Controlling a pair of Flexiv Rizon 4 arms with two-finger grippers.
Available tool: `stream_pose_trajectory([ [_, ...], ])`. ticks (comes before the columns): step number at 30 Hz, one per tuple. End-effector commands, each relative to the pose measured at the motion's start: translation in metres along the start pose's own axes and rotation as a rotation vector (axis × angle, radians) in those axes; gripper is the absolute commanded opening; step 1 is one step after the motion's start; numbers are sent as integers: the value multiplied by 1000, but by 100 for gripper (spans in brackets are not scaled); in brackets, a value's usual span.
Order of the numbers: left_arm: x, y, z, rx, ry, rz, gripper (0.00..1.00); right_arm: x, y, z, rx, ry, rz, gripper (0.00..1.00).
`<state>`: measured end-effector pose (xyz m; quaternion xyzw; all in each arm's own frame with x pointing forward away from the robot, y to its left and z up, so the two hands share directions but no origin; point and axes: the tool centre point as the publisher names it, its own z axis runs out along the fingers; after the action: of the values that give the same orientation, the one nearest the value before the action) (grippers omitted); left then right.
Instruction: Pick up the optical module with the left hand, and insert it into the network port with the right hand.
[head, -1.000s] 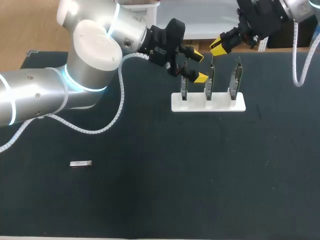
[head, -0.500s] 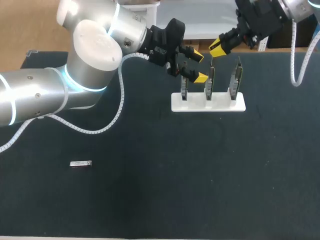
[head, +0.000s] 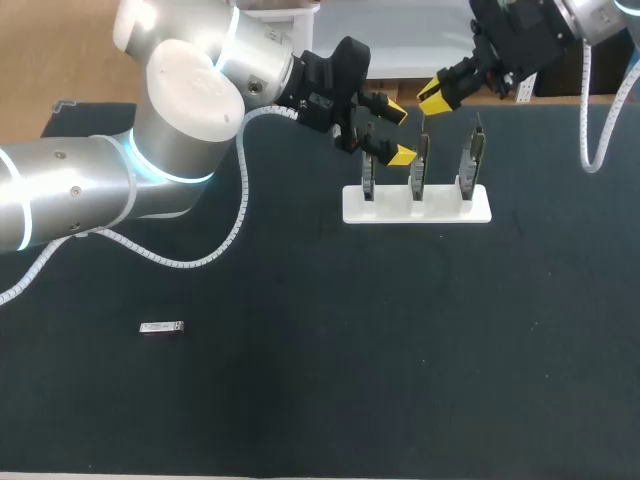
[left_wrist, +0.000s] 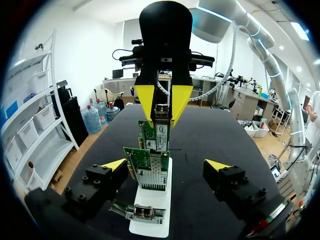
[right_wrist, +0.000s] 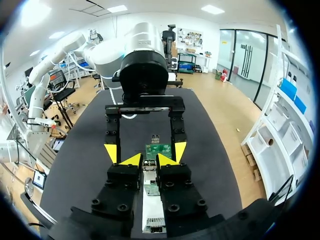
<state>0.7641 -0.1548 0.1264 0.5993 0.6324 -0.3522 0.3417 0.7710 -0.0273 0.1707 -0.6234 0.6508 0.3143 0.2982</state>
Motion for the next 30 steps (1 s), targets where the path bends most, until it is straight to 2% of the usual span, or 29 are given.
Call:
stream_pose_trajectory([
  [1, -1, 1, 1, 2, 4, -2, 100, 0, -2, 1, -5, -1, 0, 0],
  [30, -1, 1, 1, 2, 4, -2, 100, 3, -5, 3, 8, 6, -3, 0],
])
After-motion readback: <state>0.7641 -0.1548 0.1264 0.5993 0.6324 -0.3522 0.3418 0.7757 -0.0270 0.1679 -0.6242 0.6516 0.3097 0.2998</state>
